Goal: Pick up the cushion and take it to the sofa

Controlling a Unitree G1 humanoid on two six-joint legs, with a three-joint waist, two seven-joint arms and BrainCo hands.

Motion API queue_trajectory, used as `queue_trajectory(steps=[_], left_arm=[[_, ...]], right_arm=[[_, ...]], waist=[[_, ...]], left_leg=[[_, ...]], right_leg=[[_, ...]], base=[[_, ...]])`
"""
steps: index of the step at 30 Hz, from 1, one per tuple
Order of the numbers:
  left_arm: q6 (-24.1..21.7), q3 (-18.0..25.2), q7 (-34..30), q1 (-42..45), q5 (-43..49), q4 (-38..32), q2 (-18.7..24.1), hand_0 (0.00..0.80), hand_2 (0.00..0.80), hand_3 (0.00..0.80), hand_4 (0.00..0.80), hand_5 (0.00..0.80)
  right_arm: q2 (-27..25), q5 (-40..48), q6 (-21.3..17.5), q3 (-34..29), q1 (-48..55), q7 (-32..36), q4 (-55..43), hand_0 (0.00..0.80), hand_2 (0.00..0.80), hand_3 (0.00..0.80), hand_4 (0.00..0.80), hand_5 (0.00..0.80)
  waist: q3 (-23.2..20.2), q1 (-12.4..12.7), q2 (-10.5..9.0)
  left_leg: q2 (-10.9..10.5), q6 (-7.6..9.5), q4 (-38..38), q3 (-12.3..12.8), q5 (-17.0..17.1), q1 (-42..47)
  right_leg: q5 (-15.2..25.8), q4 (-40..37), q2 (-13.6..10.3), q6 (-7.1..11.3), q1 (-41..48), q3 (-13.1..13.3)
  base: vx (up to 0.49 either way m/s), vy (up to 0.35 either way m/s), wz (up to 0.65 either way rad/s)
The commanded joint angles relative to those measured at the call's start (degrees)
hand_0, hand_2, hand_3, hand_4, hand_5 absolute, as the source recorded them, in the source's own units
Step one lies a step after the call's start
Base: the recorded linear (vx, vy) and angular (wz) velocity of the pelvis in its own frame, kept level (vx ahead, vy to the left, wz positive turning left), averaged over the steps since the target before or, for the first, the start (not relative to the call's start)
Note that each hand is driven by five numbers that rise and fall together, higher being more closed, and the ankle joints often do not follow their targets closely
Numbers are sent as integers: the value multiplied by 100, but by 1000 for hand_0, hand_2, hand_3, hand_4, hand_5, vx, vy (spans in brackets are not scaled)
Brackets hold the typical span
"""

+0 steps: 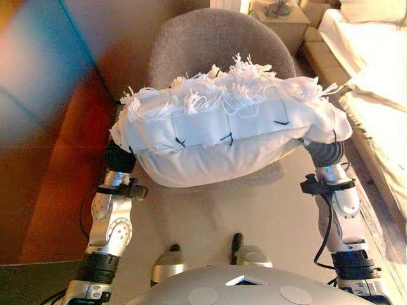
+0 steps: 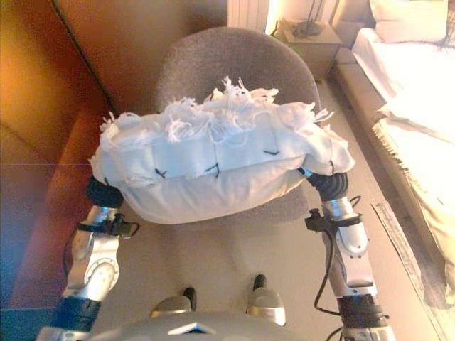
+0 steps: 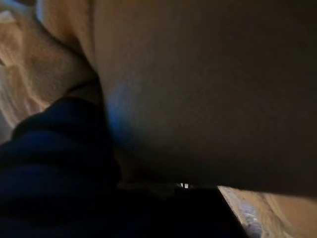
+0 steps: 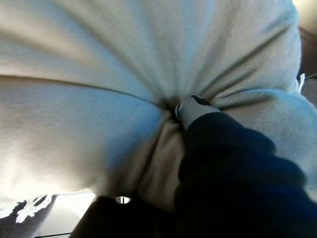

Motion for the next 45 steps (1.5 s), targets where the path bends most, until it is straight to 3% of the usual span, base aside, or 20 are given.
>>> queue_trajectory(steps=[1,8,11,13,15,17,18,20,21,23,27,30,33,34,35,37,40,41,42,45], left_arm=[[-236,-481,-14,-591,-88,-911,102,800,800,800,800,800],[-266,-524,207,-641,-92,-1002,122,800,800,800,800,800],[-300,-502,388,-691,-93,-1020,110,800,800,800,800,800],[-466,-474,512,-632,-94,-1054,119,800,800,800,800,800],[-735,-429,602,-546,77,-1083,93,800,800,800,800,800],[-743,-412,635,-475,22,-1079,43,800,800,800,800,800],[-706,-397,643,-478,-4,-1043,4,800,800,800,800,800],[-758,-365,638,-481,91,-990,-50,800,800,800,800,800],[-802,-366,649,-448,98,-995,-50,800,800,800,800,800],[-807,-389,777,-411,140,-1010,-59,800,800,800,800,800],[-792,-442,1005,-387,284,-1032,-65,800,800,800,800,800],[-789,-375,1037,-264,312,-1057,-143,800,800,800,800,800],[-827,-301,1124,-224,356,-1037,-177,800,800,800,800,800],[-851,-264,1169,-225,374,-1039,-175,800,800,800,800,800],[-892,-256,1189,-239,381,-1049,-148,800,800,800,800,800],[-786,-207,1488,-310,442,-1104,-32,800,800,800,800,800],[-550,-111,1433,-363,400,-1013,49,800,800,800,800,800],[-474,-67,1358,-304,553,-1108,82,800,800,800,800,800],[-406,-55,1395,-283,578,-1168,125,800,800,800,800,800],[-419,-27,1425,-403,552,-1021,226,800,800,800,800,800]], right_arm=[[-88,171,-546,326,-602,14,-995,800,800,800,800,800],[-230,169,-456,426,-662,-91,-1055,800,800,800,800,800],[-313,237,-352,499,-727,-84,-1093,800,800,800,800,800],[-420,406,-367,551,-792,44,-1094,800,800,800,800,800],[-487,480,-540,679,-836,176,-1040,800,800,800,800,800],[-503,371,-680,779,-855,86,-930,800,800,800,800,800],[-481,372,-719,820,-882,55,-887,800,800,800,800,800],[-392,306,-730,875,-954,120,-882,800,800,800,800,800],[-330,165,-702,947,-1005,72,-911,800,800,800,800,800],[-287,14,-615,1078,-1084,-105,-939,800,800,800,800,800],[-255,42,-496,1219,-1173,-158,-865,800,800,800,800,800],[-184,-54,-327,1336,-1134,-184,-910,800,800,800,800,800],[-190,6,-308,1378,-1108,-114,-886,800,800,800,800,800],[-272,128,-303,1353,-1108,-63,-908,800,800,800,800,800],[-372,190,-310,1363,-1148,-105,-923,800,800,800,800,800],[-365,261,-374,1341,-1060,27,-921,800,800,800,800,800],[-317,488,-307,1213,-874,112,-995,800,800,800,800,800],[-226,385,-331,1216,-834,52,-1047,800,800,800,800,800],[-175,343,-359,1247,-820,-25,-1081,800,800,800,800,800],[-52,288,-453,1345,-774,-19,-1059,800,800,800,800,800]], waist=[[-238,105,58],[-263,115,62],[-231,105,-3],[-147,79,-142],[73,119,-257],[343,186,-263],[418,225,-217],[529,365,-49],[559,483,116],[569,681,317],[532,1003,468],[515,1238,586],[528,1348,578],[511,1344,551],[483,1344,518],[346,1272,476],[57,1339,270],[-41,1392,274],[-81,1387,269],[-95,1304,230]], left_leg=[[-128,370,29,-16,-342,55],[73,267,-78,11,-213,110],[201,170,268,48,-289,40],[270,102,1137,124,-534,-161],[401,72,2459,92,-363,-780],[307,148,3567,171,-91,-1482],[248,161,3650,155,-22,-1668],[-39,165,3251,-29,139,-1867],[-114,118,2705,-150,419,-1925],[-54,39,1636,-292,841,-1962],[-3,-132,519,-735,1527,-2082],[223,-292,48,-1204,1733,-2174],[448,-430,-60,-1507,1783,-2244],[560,-416,35,-1462,1605,-2215],[646,-369,98,-1336,1255,-2182],[704,-372,403,-903,1380,-2234],[373,-75,981,-741,1061,-2373],[249,62,1081,-777,902,-2324],[161,136,1129,-784,820,-2272],[-75,299,1092,-763,728,-2121]], right_leg=[[-399,568,-121,293,166,369],[-747,488,164,44,338,383],[-814,448,280,-103,389,397],[-818,534,259,-227,308,402],[-842,715,267,-447,216,443],[-900,977,338,-607,233,494],[-957,1064,390,-616,258,517],[-1152,1194,528,-583,342,602],[-1299,1198,710,-571,458,727],[-1524,1123,952,-568,803,910],[-2003,1260,1103,-600,1357,1247],[-2443,1677,1114,-620,1578,1455],[-2795,2023,883,-551,1776,1494],[-2851,2192,721,-445,1865,1475],[-2774,2283,569,-328,1874,1441],[-2488,2732,193,-4,1976,1178],[-1484,3011,-208,380,2161,969],[-920,3394,-355,368,2005,959],[-744,3583,-390,342,1825,985],[-766,3424,-120,240,1428,952]], base=[[-14,-78,9],[-1,-136,4],[18,-224,3],[-28,-246,0],[-52,-275,-13],[5,-197,-30],[81,-86,-18],[187,-12,-11],[359,8,-41],[526,43,-80],[611,77,-7],[737,161,30],[755,215,13],[702,286,-26],[640,355,-52],[620,358,-77],[603,227,-81],[577,169,-51],[510,140,-21],[373,63,0]])
